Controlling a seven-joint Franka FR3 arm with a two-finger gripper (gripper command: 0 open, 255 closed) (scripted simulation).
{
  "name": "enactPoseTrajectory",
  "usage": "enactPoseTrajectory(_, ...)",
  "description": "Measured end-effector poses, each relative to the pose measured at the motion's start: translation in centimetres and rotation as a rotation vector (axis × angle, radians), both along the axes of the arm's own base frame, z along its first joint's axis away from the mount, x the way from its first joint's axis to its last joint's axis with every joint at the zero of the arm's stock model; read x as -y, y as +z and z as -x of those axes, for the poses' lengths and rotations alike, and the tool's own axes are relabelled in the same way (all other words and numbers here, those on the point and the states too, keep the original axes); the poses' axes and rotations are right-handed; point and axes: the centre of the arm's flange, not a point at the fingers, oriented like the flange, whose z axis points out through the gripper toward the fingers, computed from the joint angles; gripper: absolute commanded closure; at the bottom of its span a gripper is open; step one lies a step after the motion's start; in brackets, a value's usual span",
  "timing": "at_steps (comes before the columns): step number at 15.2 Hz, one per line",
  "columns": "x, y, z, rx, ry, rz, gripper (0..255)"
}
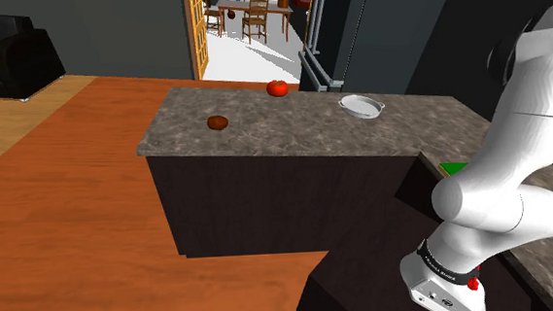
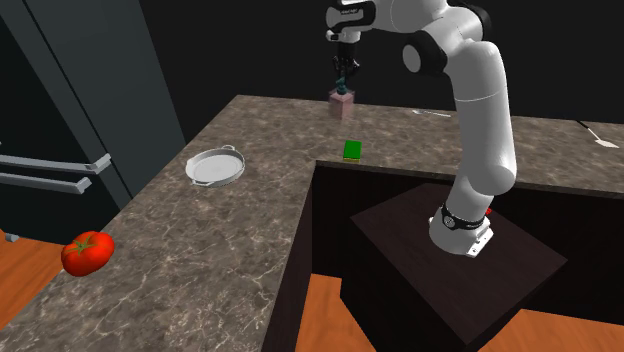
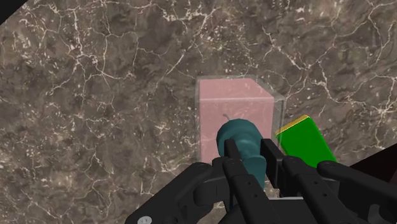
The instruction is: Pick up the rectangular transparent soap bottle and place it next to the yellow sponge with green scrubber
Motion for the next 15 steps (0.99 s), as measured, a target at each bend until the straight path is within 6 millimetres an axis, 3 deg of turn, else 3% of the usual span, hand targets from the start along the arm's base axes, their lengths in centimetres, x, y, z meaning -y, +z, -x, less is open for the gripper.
enactPoseTrajectory(15, 0.1, -7.7, -0.2, 0.001, 0.0, 0.007, 255)
